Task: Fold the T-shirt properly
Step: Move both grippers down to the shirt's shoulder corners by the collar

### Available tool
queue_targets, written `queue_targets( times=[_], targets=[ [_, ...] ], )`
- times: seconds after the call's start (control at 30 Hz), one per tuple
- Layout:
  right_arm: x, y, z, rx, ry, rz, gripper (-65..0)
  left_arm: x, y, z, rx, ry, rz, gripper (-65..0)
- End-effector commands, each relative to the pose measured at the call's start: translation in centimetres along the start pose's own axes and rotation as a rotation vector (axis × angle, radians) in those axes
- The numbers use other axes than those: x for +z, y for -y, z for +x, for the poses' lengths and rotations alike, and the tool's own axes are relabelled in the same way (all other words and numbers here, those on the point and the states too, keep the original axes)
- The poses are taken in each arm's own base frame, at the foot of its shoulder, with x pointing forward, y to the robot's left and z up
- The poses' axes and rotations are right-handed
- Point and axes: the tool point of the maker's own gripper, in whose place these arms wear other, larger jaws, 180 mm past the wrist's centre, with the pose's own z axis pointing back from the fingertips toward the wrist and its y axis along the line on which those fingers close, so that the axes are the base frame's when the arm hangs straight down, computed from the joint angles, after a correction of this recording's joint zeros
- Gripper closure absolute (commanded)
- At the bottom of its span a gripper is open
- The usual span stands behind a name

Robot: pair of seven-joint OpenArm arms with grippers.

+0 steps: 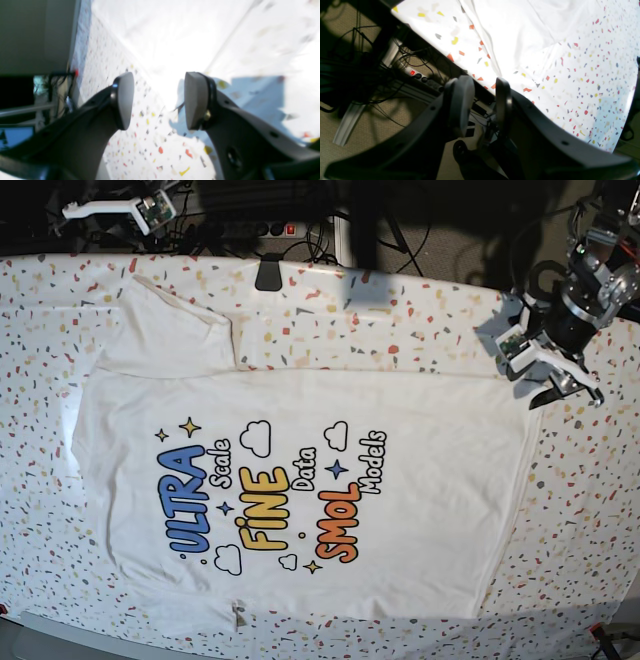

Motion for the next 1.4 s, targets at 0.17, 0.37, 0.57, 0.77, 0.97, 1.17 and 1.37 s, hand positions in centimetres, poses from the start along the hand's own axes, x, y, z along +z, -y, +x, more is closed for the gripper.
queue_targets(
  times=[0.17, 0.37, 0.57, 0.77, 0.97, 1.17, 1.37],
  targets=[
    [0.4, 1.1, 1.1, -0.017, 0.050, -0.053, -17.5, -1.8, -1.4, -3.9, -0.046, -0.084, 0.025, -31.1],
    [0.5, 1.6, 1.9, -0.029, 0.095, -0.080, -17.5, -2.4, -0.7, -5.3, -0.061, -0.114, 0.001, -31.2],
    [0.5, 1.6, 1.9, -0.031, 0.094, -0.084, -17.6, -3.6, 2.1, -3.7, -0.084, -0.060, -0.076, -31.1],
    [0.4, 1.6, 1.3, -0.032, 0.064, -0.083, -17.5, -5.7, 1.2, -4.4, -0.070, -0.096, -0.084, -31.2],
    [0.4, 1.6, 1.4, -0.032, 0.065, -0.084, -17.5, -7.2, 0.0, -6.4, -0.064, -0.148, -0.075, -31.2],
    [0.5, 1.9, 1.4, -0.001, 0.066, -0.099, -17.5, -8.2, 2.0, -7.3, -0.050, -0.172, -0.154, -31.1],
    [0.6, 2.6, 1.5, 0.082, 0.066, -0.139, -17.6, -8.4, 3.6, -6.5, -0.056, -0.160, -0.198, -24.7]
  ],
)
